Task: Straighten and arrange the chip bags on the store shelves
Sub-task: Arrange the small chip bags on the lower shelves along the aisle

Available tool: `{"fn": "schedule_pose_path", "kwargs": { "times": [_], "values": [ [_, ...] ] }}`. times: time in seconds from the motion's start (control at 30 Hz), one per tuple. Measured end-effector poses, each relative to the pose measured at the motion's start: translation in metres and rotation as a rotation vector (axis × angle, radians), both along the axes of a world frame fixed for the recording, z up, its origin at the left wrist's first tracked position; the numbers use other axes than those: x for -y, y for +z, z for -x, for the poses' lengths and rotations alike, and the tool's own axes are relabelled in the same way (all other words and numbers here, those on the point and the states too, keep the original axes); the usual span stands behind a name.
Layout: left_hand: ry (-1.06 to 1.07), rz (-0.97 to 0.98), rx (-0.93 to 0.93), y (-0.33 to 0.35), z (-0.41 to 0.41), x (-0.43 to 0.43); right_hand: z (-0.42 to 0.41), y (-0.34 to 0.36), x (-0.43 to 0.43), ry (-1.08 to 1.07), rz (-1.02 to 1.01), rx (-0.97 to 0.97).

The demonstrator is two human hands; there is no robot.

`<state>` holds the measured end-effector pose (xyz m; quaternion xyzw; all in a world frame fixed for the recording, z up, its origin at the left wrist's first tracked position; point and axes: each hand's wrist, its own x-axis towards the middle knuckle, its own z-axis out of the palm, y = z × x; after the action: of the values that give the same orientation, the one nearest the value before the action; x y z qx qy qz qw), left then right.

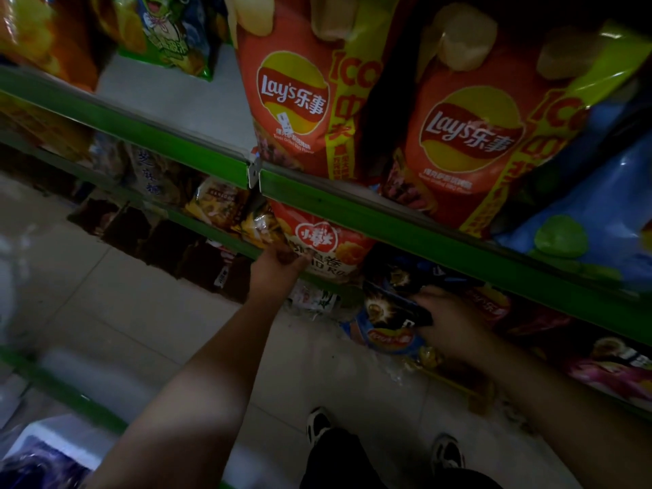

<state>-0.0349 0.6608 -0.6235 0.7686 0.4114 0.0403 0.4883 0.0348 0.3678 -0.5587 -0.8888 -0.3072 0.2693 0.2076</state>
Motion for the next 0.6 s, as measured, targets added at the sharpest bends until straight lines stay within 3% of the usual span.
{"fn": "schedule_pose_path", "kwargs": {
  "times": [0.4,0.5,0.6],
  "values": [
    [-0.056,-0.199,0.011,0.036,0.033,0.034,0.002,0.016,0.018,-0.009,-0.081,0.034],
    [-0.267,-0.149,-0.004,0.053,0.039,0.053,0.009,0.022,0.03,-0.003,-0.092,0.008],
    [-0.69,-0.027,0.002,0.076,0.036,0.087,0.014,0.036,0.047,-0.01,-0.093,-0.045]
  ]
}}
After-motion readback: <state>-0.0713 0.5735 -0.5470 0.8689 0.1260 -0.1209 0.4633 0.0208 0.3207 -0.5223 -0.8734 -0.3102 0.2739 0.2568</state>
